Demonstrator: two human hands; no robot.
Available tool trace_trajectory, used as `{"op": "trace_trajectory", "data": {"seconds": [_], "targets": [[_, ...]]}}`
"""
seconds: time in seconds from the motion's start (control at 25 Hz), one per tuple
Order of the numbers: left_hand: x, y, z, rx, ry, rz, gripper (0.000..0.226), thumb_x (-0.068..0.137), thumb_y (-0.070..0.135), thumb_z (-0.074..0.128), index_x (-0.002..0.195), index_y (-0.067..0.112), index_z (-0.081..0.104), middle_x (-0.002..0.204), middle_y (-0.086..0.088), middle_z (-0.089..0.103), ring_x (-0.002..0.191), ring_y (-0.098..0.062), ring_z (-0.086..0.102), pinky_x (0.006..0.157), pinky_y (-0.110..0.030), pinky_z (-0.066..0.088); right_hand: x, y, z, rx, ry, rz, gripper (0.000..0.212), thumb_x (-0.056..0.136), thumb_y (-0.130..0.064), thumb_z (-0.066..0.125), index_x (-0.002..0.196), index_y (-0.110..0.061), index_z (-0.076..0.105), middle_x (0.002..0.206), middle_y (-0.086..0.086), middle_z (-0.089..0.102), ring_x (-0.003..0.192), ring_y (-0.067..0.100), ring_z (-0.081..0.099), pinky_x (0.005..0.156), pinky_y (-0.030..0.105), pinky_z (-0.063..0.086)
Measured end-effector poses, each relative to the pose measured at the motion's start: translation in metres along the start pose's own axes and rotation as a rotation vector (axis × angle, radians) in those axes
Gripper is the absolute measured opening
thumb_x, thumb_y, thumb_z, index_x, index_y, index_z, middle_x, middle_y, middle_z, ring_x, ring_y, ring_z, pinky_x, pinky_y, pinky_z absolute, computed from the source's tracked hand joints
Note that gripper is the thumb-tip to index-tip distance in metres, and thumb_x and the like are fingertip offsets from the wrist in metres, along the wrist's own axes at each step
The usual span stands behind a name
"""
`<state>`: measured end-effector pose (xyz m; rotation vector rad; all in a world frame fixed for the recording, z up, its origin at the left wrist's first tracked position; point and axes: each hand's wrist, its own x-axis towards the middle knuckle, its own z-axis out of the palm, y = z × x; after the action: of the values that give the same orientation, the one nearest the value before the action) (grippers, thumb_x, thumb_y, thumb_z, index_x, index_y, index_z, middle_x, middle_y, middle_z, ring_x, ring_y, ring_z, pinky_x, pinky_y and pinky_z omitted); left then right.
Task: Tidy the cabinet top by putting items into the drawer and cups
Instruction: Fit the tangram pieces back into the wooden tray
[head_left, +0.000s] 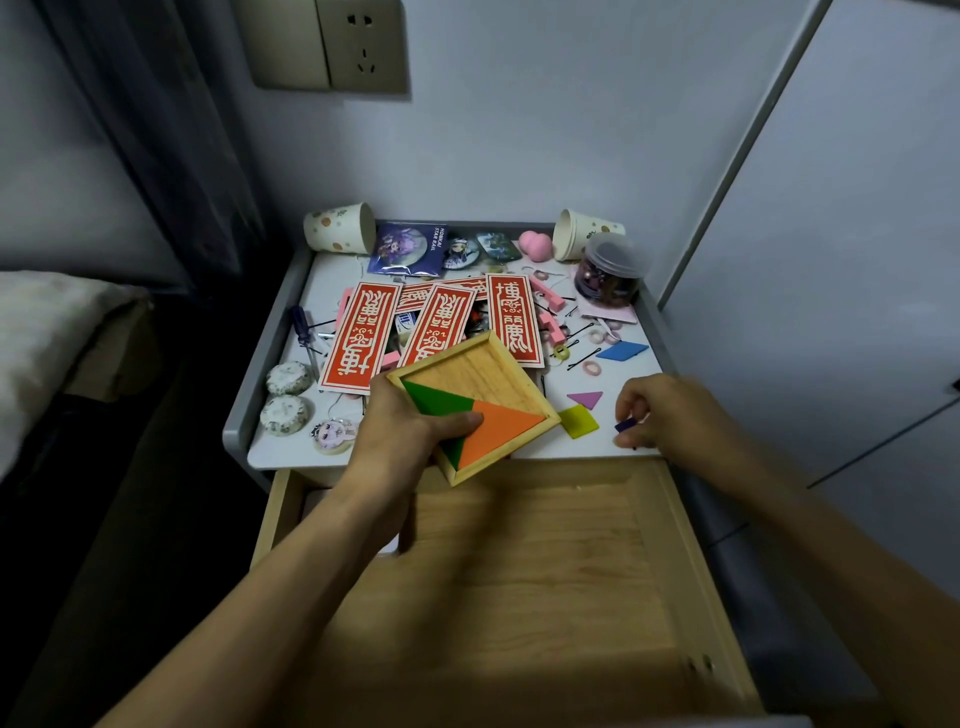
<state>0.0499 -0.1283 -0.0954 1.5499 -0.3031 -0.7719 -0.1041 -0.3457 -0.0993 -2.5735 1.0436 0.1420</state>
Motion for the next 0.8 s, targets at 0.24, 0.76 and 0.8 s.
{"op": "trace_trajectory", "data": {"seconds": [0.24, 0.76, 0.8], "targets": [[-0.001, -0.001, -0.002, -0.002, 0.003, -0.004, 0.066, 0.073, 0.001, 0.081, 0.125, 0.017, 0.043, 0.115, -0.002, 0.062, 0.105, -0.022, 0.063, 0.088, -0.044, 0.056, 0.001, -0.003, 0.003, -0.009, 0.017, 0.035, 0.024, 0.076, -0.021, 0.081, 0.089, -0.020, 0.060, 0.097, 0.002, 0.064, 0.087, 0.015, 0.057, 0.079, 0.029, 0.049], [-0.002, -0.001, -0.005, -0.001, -0.015, -0.029, 0.066, 0.073, 0.002, 0.080, 0.126, 0.017, 0.043, 0.118, -0.002, 0.062, 0.107, -0.023, 0.062, 0.090, -0.048, 0.054, 0.007, -0.026, 0.012, 0.066, 0.019, -0.137, 0.041, 0.075, -0.011, 0.081, 0.111, -0.023, 0.065, 0.104, -0.002, 0.060, 0.088, 0.010, 0.056, 0.069, 0.020, 0.045], [-0.002, -0.001, -0.006, -0.003, -0.019, -0.029, 0.067, 0.073, 0.002, 0.080, 0.126, 0.017, 0.043, 0.118, -0.002, 0.062, 0.108, -0.023, 0.062, 0.091, -0.048, 0.054, 0.007, -0.027, 0.014, 0.044, 0.020, -0.142, 0.040, 0.075, -0.011, 0.081, 0.110, -0.021, 0.066, 0.107, 0.000, 0.060, 0.095, 0.013, 0.056, 0.075, 0.023, 0.047]]}}
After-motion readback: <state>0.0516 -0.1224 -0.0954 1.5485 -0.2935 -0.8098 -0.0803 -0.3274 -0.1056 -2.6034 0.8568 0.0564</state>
